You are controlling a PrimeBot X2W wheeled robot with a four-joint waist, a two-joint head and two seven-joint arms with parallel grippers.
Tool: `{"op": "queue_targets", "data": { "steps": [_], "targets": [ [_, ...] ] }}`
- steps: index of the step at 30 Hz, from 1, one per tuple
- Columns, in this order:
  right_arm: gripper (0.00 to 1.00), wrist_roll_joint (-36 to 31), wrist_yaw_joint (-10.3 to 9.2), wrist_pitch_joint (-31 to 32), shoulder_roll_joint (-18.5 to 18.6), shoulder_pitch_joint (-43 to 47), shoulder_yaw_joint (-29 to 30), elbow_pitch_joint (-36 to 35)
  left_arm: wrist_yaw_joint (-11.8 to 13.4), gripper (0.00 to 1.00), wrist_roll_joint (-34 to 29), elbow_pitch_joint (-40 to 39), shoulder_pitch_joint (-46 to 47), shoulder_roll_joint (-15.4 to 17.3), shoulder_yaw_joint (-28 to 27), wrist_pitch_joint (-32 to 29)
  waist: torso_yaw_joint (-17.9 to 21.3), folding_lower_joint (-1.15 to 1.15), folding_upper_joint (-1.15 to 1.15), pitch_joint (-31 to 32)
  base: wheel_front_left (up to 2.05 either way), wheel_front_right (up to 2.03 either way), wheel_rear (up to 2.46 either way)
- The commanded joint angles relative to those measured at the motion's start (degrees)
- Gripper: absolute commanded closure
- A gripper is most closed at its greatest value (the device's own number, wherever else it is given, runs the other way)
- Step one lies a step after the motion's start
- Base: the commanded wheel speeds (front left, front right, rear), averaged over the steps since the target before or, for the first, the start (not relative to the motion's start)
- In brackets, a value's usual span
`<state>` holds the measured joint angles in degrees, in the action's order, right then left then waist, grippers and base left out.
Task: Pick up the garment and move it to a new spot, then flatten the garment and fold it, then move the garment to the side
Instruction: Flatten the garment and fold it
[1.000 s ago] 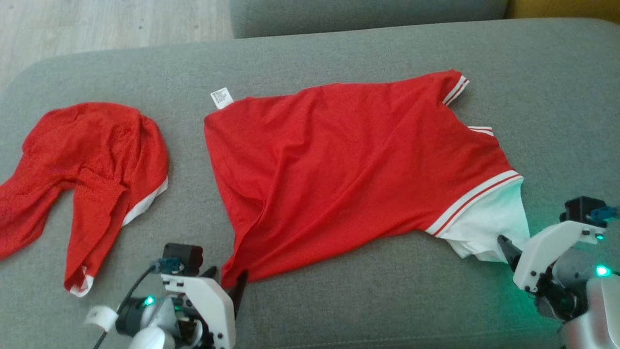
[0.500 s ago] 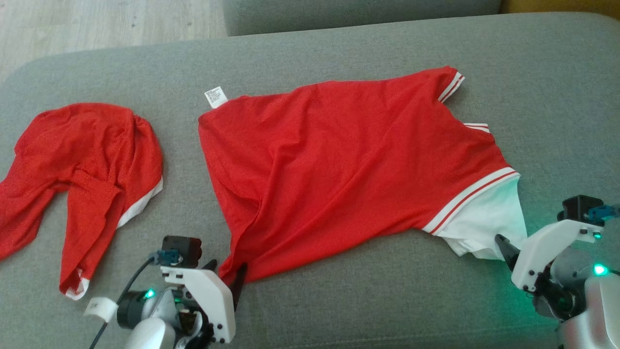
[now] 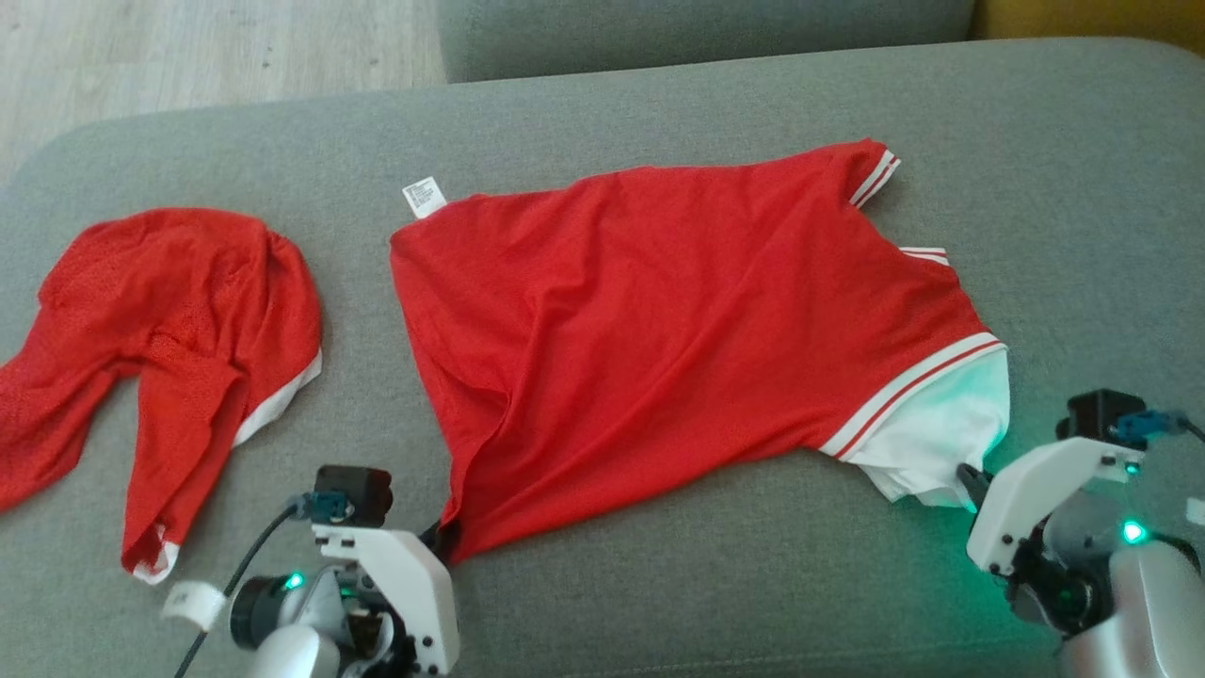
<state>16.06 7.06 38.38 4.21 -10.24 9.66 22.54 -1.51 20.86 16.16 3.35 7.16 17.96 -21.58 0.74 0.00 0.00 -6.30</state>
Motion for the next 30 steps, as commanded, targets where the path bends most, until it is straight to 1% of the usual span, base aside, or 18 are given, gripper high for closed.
{"op": "queue_targets", "data": {
  "steps": [1, 6, 8, 12, 14, 18, 20, 22, 23, 25, 26, 29, 30],
  "targets": [
    [1.00, 0.3, 0.43, -1.5, 0.2, -0.4, -1.4, -2.2, 0.3, 1.00, 0.2, -2.0, 0.9, 0.7, -2.0, 1.1, 0.0, 0.00, 0.00, 0.3, 0.00, 0.00, 0.00],
    [1.00, 1.8, 0.43, -7.0, 0.8, -0.5, -1.6, -4.6, 0.8, 1.00, 0.2, -3.7, 0.8, 1.2, -3.0, 3.9, 0.2, 0.00, 0.00, 1.2, 0.00, 0.00, 0.00],
    [1.00, 3.3, 0.43, -9.9, 1.0, -0.9, -2.2, -6.4, 1.0, 1.00, 0.1, -5.0, 1.3, 1.4, -3.7, 6.2, 0.2, 0.00, 0.00, 1.3, 0.00, 0.00, 0.00],
    [1.00, 10.2, 0.43, -19.4, 1.1, -3.0, -4.2, -10.0, 1.2, 1.00, -0.3, -7.1, 3.3, 1.6, -5.3, 11.9, 0.6, 0.00, 0.00, 1.3, 0.00, 0.00, 0.00],
    [1.00, 13.3, 0.43, -23.4, 1.9, -4.0, -5.5, -10.2, 1.3, 1.00, -0.4, -7.9, 5.0, 1.5, -6.2, 15.2, 0.6, 0.00, 0.00, 1.0, 0.00, 0.00, 0.00],
    [1.00, 17.7, 0.43, -30.1, 3.7, -7.0, -8.4, -9.5, 0.3, 1.00, -0.6, -7.7, 10.5, 2.3, -7.8, 20.4, 0.4, 0.00, 0.00, -0.1, 0.00, 0.00, 0.00],
    [1.00, 19.8, 0.43, -32.8, 4.3, -9.4, -10.3, -8.9, -0.3, 1.00, -3.4, -6.1, 14.4, 4.6, -7.3, 22.4, 0.3, 0.00, 0.00, -0.8, 0.00, 0.00, 0.00],
    [1.00, 22.8, 0.43, -35.3, 4.6, -12.4, -12.1, -8.2, -1.5, 1.00, -2.1, -3.8, 18.2, 4.2, -7.8, 23.4, 0.3, 0.00, 0.00, -1.6, 0.00, 0.00, 0.00],
    [1.00, 24.2, 0.43, -36.2, 4.9, -14.1, -13.0, -7.5, -2.0, 1.00, -3.0, -2.1, 20.5, 5.1, -7.4, 23.5, 0.3, 0.00, 0.00, -2.2, 0.00, 0.00, 0.00],
    [1.00, 27.1, 0.43, -38.1, 5.0, -18.0, -14.6, -5.7, -3.1, 1.00, -2.8, 2.0, 25.3, 5.7, -7.0, 23.4, 0.5, 0.00, 0.00, -3.2, 0.00, 0.00, 0.00],
    [1.00, 28.2, 0.43, -38.7, 5.1, -20.2, -15.4, -4.6, -3.5, 1.00, -3.7, 4.2, 28.0, 6.5, -6.3, 23.2, 0.5, 0.00, 0.00, -3.9, 0.00, 0.00, 0.00],
    [1.00, 31.2, 0.43, -39.5, 5.1, -28.0, -18.2, -0.7, -4.7, 1.00, -4.2, 11.2, 36.7, 7.3, -4.6, 22.7, 0.8, 0.00, 0.00, -6.0, 0.00, 0.00, 0.00],
    [1.00, 31.3, 0.43, -39.9, 5.4, -30.9, -19.3, 0.8, -5.0, 1.00, -3.6, 13.5, 39.6, 7.0, -4.3, 22.5, 0.8, 0.00, 0.00, -6.7, 0.00, 0.00, 0.00]
  ]
}}
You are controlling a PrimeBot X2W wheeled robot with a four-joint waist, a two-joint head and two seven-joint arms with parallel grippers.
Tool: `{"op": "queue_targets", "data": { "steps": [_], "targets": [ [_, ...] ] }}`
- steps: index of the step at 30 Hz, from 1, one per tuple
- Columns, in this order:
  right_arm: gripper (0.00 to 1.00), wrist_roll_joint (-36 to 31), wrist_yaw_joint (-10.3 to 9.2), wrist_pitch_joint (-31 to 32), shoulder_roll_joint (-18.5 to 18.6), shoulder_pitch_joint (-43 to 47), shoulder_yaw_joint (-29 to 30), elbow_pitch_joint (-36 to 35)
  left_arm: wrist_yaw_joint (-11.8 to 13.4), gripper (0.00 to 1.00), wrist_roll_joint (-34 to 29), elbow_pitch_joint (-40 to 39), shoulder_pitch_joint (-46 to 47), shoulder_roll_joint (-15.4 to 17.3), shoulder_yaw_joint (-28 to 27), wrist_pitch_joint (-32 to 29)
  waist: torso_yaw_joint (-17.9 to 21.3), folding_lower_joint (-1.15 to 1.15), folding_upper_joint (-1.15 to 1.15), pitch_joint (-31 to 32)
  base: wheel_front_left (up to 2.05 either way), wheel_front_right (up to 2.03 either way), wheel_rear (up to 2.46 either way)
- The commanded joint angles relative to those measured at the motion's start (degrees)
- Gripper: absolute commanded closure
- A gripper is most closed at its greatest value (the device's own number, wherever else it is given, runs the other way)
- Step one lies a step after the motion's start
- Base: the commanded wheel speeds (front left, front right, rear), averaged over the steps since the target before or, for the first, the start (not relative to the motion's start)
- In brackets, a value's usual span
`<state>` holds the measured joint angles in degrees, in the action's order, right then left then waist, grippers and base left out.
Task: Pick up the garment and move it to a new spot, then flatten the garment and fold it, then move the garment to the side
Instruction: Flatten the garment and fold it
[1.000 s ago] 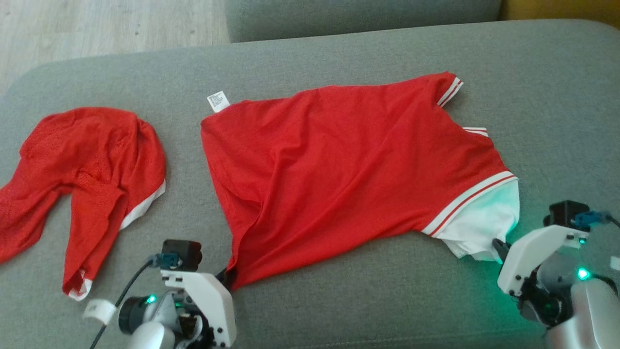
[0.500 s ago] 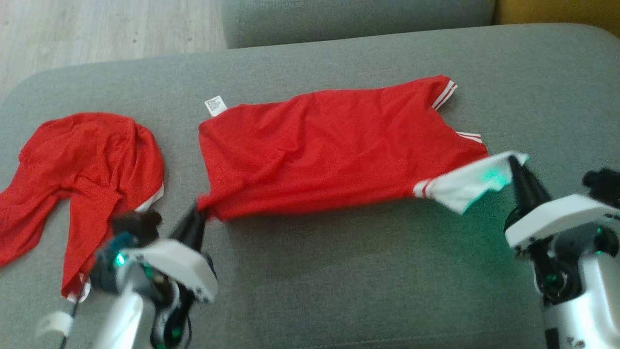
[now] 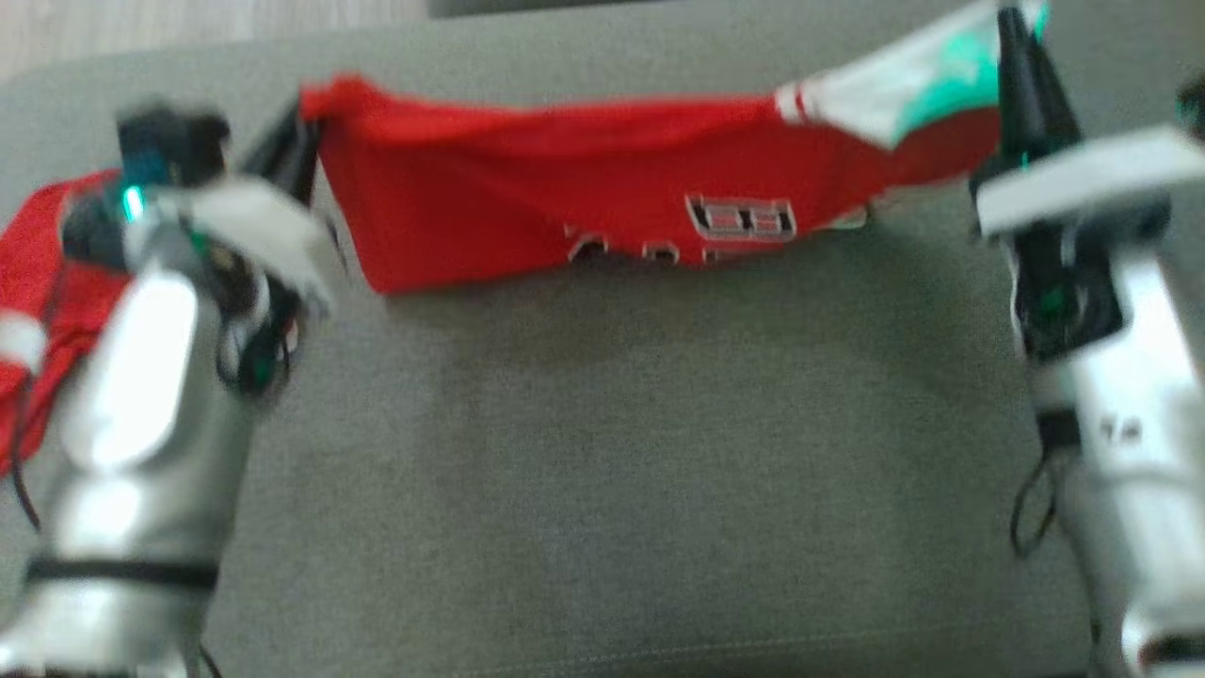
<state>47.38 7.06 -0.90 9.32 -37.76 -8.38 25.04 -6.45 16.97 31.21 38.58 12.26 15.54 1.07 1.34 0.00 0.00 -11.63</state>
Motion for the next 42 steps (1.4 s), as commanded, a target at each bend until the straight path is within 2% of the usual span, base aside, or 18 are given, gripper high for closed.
{"op": "queue_targets", "data": {
  "steps": [1, 2, 9, 14, 20, 25, 32, 36, 42],
  "targets": [
    [1.00, 0.8, 0.43, -0.9, 0.2, -6.3, -1.9, -0.2, -0.3, 1.00, 0.3, 0.3, 7.5, 1.9, -1.3, 0.0, 0.2, 0.00, 0.00, -2.1, 0.00, 0.00, 0.00],
    [1.00, 0.8, 0.43, -0.9, 0.2, -6.3, -1.9, -0.2, -0.3, 1.00, 0.3, 0.3, 7.5, 1.9, -1.3, 0.0, 0.2, 0.00, 0.00, -2.1, 0.00, 0.00, 0.00],
    [1.00, 3.1, 0.43, -3.3, 1.7, -26.8, -6.0, 10.4, -0.9, 1.00, 2.9, 12.8, 28.6, 0.6, 0.2, 0.7, -0.2, 0.00, 0.00, -7.1, 0.00, 0.00, 0.00],
    [1.00, 3.3, 0.43, -6.2, 3.0, -40.9, -8.5, 15.5, -1.0, 1.00, 3.3, 17.7, 42.3, 0.6, 2.1, 3.9, -0.4, 0.00, 0.00, -9.8, 0.00, 0.00, 0.00],
    [1.00, 6.2, 0.43, -9.3, 3.4, -54.7, -10.2, 18.6, -1.0, 1.00, 4.2, 21.9, 56.2, 0.5, 4.0, 7.3, -0.8, 0.00, 0.00, -11.9, 0.00, 0.00, 0.00],
    [1.00, 7.8, 0.43, -10.7, 4.9, -63.4, -12.0, 20.2, -1.0, 1.00, 5.2, 26.1, 64.6, 0.5, 4.9, 7.9, -1.4, 0.00, 0.00, -13.9, 0.00, 0.00, 0.00],
    [1.00, 10.4, 0.43, -9.6, 4.9, -65.9, -18.2, 21.0, -1.0, 1.00, 8.6, 32.4, 66.8, 0.6, 5.2, 7.4, -1.1, 0.00, 0.00, -15.7, 0.00, 0.00, 0.00],
    [1.00, 12.7, 0.43, -8.3, 5.3, -61.3, -22.8, 20.7, -1.0, 1.00, 12.1, 33.8, 62.6, 0.7, 7.1, 6.4, -0.8, 0.00, 0.00, -15.4, 0.00, 0.00, 0.00],
    [1.00, 17.9, 0.43, -8.8, 6.7, -51.6, -27.6, 19.1, -1.0, 1.00, 16.8, 32.3, 53.6, 2.5, 13.1, 4.9, 0.1, 0.00, 0.00, -12.7, 0.00, 0.00, 0.00]
  ]
}}
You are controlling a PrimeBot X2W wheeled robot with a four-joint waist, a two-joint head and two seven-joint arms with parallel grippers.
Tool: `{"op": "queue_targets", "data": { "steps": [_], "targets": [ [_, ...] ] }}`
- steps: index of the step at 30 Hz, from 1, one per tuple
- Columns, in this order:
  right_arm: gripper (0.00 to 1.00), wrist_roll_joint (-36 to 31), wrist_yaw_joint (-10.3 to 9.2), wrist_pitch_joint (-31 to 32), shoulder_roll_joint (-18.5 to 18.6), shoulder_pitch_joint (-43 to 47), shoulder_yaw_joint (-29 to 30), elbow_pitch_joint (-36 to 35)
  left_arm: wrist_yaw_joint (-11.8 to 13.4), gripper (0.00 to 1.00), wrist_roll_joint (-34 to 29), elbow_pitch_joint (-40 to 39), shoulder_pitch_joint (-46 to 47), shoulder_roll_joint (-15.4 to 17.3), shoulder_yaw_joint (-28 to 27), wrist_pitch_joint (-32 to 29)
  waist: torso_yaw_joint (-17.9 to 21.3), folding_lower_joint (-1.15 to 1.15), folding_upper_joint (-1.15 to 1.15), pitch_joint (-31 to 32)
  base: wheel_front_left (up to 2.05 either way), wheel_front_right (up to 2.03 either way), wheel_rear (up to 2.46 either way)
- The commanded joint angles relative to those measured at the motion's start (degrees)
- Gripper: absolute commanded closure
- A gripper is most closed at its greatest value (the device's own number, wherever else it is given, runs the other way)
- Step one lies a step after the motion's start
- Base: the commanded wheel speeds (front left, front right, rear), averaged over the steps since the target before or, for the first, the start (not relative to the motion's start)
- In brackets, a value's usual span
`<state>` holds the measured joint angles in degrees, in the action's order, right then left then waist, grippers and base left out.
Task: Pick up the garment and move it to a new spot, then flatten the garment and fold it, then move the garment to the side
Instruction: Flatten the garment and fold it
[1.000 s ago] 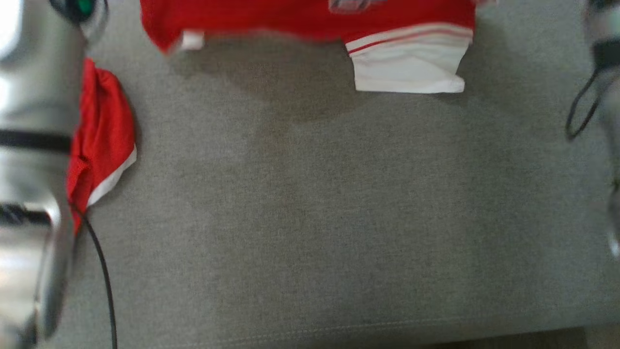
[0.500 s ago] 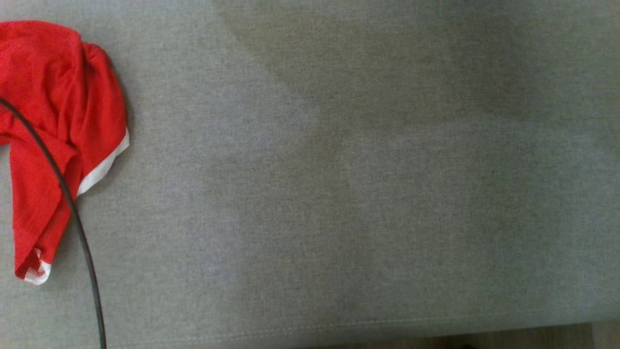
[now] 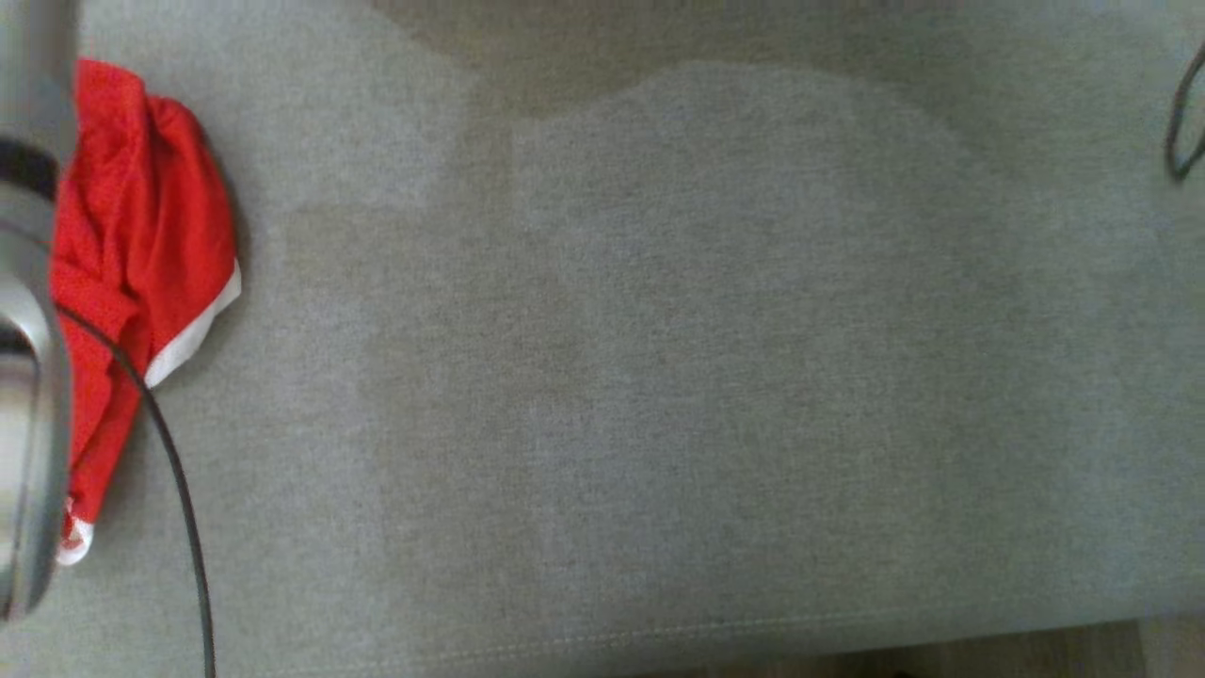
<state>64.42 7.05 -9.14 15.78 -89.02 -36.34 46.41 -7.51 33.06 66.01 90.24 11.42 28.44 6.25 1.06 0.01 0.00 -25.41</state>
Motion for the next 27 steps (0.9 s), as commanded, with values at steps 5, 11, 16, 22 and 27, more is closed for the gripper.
{"op": "queue_targets", "data": {
  "steps": [5, 11, 16, 22, 27],
  "targets": [
    [1.00, 4.3, 0.44, 0.8, 2.6, 6.7, -3.7, -4.3, 0.0, 1.00, 6.0, -5.0, -5.6, 5.5, 4.6, -3.8, 0.7, -0.01, 0.00, 4.9, 0.00, 0.00, 0.00],
    [1.00, 7.3, 0.44, 11.0, 6.8, 15.7, -10.7, -6.0, 0.0, 1.00, 12.9, -10.2, -16.5, 8.9, 10.7, -10.7, 1.1, -0.01, 0.00, 11.9, 0.00, 0.00, 0.00],
    [1.00, 8.8, 0.44, 22.2, 10.5, 22.9, -16.2, -6.4, 0.0, 1.00, 19.0, -14.5, -25.7, 11.9, 15.0, -21.7, 1.5, -0.01, 0.00, 18.0, 0.00, 0.00, 0.00],
    [1.00, 8.3, 0.44, 35.1, 16.3, 31.4, -23.0, -10.9, 0.0, 1.00, 25.0, -21.4, -34.9, 15.4, 17.7, -32.4, 1.6, -0.01, 0.00, 23.9, 0.00, 0.00, 0.00],
    [1.00, 9.8, 0.44, 45.3, 21.5, 37.8, -26.1, -17.5, 0.9, 1.00, 28.9, -29.0, -42.7, 18.9, 19.1, -40.4, 2.2, -0.01, 0.00, 26.8, 0.00, 0.00, 0.00]
  ]
}}
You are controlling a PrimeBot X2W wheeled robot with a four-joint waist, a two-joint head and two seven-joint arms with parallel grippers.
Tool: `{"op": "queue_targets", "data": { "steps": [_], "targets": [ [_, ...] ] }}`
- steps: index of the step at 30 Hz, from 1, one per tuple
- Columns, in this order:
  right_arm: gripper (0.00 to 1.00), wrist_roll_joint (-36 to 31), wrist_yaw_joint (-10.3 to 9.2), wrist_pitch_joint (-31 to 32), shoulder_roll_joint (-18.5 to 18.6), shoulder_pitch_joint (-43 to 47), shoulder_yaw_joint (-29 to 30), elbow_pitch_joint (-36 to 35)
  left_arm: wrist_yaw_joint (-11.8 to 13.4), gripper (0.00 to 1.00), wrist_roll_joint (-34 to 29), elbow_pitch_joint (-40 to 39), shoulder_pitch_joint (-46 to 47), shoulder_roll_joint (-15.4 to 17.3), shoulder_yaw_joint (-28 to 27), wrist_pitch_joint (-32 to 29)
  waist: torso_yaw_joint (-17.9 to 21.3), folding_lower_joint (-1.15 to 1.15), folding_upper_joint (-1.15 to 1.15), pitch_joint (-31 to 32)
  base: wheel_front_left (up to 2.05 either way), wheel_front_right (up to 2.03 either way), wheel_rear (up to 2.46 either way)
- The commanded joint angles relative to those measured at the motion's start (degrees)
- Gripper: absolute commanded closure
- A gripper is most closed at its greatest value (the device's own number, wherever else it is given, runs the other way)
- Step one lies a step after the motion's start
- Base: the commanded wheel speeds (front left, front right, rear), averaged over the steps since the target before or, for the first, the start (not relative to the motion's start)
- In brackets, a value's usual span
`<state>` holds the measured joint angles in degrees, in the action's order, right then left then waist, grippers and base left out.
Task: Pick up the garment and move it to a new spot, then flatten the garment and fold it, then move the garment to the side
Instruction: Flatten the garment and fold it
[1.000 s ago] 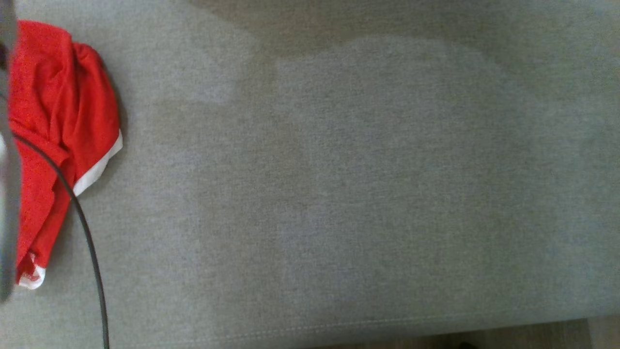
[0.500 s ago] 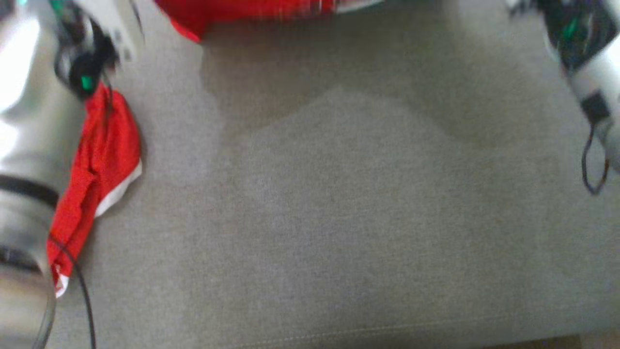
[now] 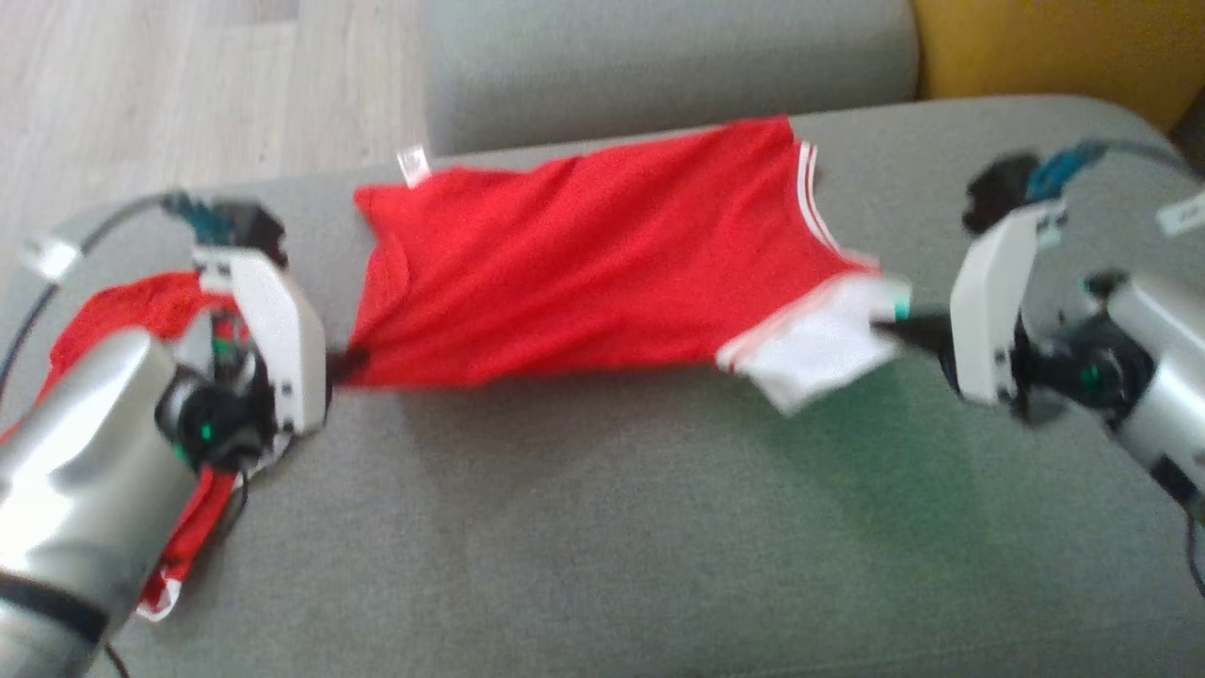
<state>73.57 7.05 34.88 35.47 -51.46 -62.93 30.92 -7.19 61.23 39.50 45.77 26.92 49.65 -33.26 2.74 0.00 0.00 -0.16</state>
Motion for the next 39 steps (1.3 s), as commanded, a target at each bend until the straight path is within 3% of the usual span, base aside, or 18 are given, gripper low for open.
{"op": "queue_targets", "data": {
  "steps": [1, 12, 19, 26, 33, 39],
  "targets": [
    [1.00, 0.9, 0.44, 3.4, 2.9, 1.4, -0.1, -3.5, 1.4, 1.00, 1.7, -4.3, 0.2, 4.1, -2.2, -2.1, 0.5, 0.00, 0.00, 1.8, 0.00, 0.00, 0.00],
    [1.00, 4.3, 0.44, 21.9, 14.6, 13.7, -0.7, -19.3, 11.3, 1.00, 10.3, -27.4, -14.9, 15.2, 0.2, -18.8, 1.1, 0.00, 0.00, 2.6, 0.00, 0.00, 0.00],
    [1.00, 5.8, 0.44, 28.1, 18.1, 17.5, 3.7, -24.2, 15.7, 1.00, 13.0, -36.8, -17.0, 19.9, 0.2, -24.5, 1.1, 0.00, 0.00, 1.4, 0.00, 0.00, 0.00],
    [1.00, 4.0, 0.44, 31.2, 15.7, 15.4, 9.4, -23.2, 16.6, 1.00, 15.4, -38.2, -13.8, 21.1, -1.8, -27.9, 1.0, 0.00, 0.00, -3.5, 0.00, 0.00, 0.00],
    [1.00, 0.2, 0.44, 36.3, 8.1, 8.7, 16.9, -14.8, 15.7, 1.00, 15.0, -32.0, -6.1, 17.7, -2.6, -31.0, 0.0, 0.00, 0.00, -8.2, 0.00, 0.00, 0.00],
    [1.00, -5.3, 0.44, 38.4, 1.6, 4.2, 23.5, -6.3, 16.5, 1.00, 16.0, -27.0, -0.5, 15.8, -3.1, -35.3, -0.8, 0.00, 0.00, -10.9, 0.00, 0.00, 0.00]
  ]
}}
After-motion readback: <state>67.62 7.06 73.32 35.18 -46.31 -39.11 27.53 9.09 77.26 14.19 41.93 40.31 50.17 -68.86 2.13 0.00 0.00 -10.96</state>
